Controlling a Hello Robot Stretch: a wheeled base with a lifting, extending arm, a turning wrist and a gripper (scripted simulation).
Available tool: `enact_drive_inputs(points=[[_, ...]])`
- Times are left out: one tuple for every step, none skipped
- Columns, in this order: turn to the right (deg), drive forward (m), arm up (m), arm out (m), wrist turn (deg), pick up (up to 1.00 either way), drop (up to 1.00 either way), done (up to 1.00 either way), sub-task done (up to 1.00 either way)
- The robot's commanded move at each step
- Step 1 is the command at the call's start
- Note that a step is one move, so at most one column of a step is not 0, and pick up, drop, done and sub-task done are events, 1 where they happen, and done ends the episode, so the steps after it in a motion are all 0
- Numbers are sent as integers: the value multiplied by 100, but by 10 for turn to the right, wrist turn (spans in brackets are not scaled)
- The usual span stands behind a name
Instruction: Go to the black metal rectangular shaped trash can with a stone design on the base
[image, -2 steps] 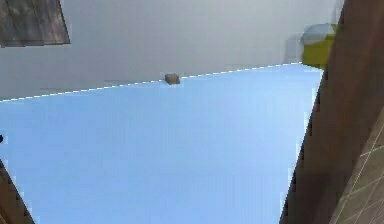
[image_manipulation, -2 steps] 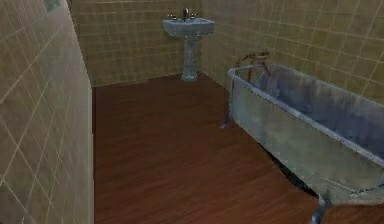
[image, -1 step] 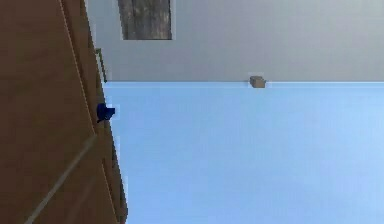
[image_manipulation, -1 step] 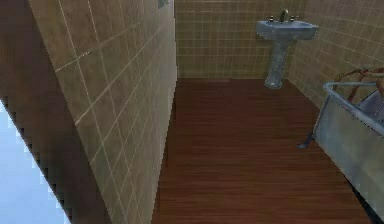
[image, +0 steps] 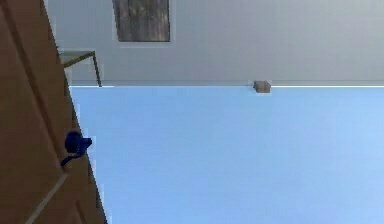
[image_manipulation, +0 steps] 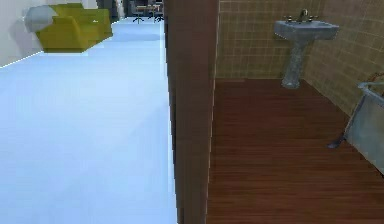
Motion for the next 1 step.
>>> enact_drive_inputs(points=[[0, 30, 0, 0, 0, 0, 0, 0, 0]])
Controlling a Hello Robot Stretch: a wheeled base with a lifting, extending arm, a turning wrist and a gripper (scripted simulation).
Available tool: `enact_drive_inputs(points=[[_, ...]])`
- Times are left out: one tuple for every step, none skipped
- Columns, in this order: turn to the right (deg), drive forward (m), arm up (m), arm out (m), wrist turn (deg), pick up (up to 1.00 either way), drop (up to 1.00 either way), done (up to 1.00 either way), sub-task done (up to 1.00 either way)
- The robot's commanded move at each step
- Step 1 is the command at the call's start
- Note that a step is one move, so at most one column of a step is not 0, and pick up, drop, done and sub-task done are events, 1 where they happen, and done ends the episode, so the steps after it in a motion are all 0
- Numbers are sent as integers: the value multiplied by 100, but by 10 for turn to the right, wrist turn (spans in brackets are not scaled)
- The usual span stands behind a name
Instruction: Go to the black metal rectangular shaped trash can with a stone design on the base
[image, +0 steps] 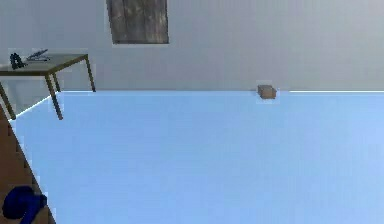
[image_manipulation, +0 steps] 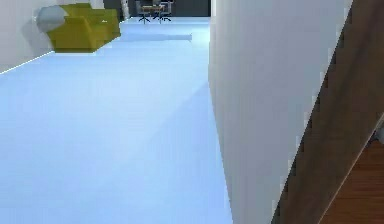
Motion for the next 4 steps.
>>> enact_drive_inputs(points=[[450, 0, 0, 0, 0, 0, 0, 0, 0], [390, 0, 0, 0, 0, 0, 0, 0, 0], [0, 100, 0, 0, 0, 0, 0, 0, 0], [0, 100, 0, 0, 0, 0, 0, 0, 0]])
